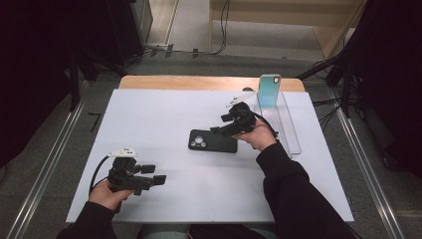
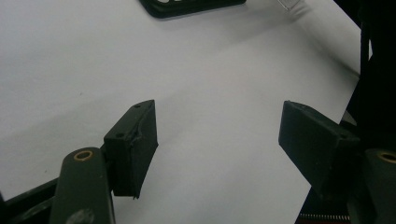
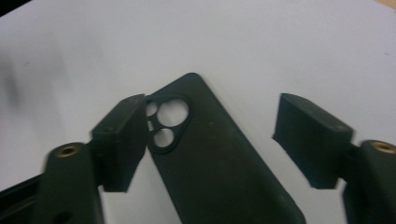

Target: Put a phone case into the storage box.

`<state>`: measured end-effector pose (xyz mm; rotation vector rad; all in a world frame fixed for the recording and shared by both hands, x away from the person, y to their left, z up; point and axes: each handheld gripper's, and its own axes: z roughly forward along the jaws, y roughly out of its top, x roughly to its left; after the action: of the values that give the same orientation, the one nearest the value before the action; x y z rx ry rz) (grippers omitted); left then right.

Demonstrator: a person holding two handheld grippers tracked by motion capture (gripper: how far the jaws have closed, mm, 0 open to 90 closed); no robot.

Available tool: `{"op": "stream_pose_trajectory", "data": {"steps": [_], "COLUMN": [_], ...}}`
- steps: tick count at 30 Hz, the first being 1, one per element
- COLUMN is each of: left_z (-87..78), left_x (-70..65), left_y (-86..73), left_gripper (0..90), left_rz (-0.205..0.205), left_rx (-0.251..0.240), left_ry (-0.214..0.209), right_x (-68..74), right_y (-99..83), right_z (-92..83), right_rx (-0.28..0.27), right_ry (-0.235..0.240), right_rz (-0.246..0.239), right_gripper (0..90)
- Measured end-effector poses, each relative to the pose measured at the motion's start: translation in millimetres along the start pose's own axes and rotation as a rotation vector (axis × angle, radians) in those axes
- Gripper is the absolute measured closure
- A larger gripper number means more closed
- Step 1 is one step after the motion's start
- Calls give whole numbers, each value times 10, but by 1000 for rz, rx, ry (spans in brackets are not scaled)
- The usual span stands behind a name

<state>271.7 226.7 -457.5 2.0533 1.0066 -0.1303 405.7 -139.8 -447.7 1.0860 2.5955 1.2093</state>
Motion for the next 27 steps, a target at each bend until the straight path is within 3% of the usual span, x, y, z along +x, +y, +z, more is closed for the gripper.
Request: {"op": "stream_pose_trajectory", "data": {"steps": [2,8,13,16,22,27], "left_z": [-3,-9,-15,-15,-20,-20], "left_x": [-2,-5,-5,-9,-15,-12], "left_y": [1,2,4,3,2,1], "left_gripper": [285,285,285,287,287,287], "left_rz": [-3,2,8,9,12,10], "left_rx": [-2,-7,-7,-7,-12,-12], "left_ry": [0,1,3,1,1,3], "right_x": [-23,-46,-88,-112,-181,-197], "right_y": [2,-3,-34,-49,-96,-169], "right_z": [14,109,241,299,374,439], "right_rx": [11,42,76,72,85,112], "right_ry": [-23,-64,-42,-59,-136,-189], "right_rz": [27,80,133,163,192,190], "right_gripper": [476,682,876,877,877,876]}}
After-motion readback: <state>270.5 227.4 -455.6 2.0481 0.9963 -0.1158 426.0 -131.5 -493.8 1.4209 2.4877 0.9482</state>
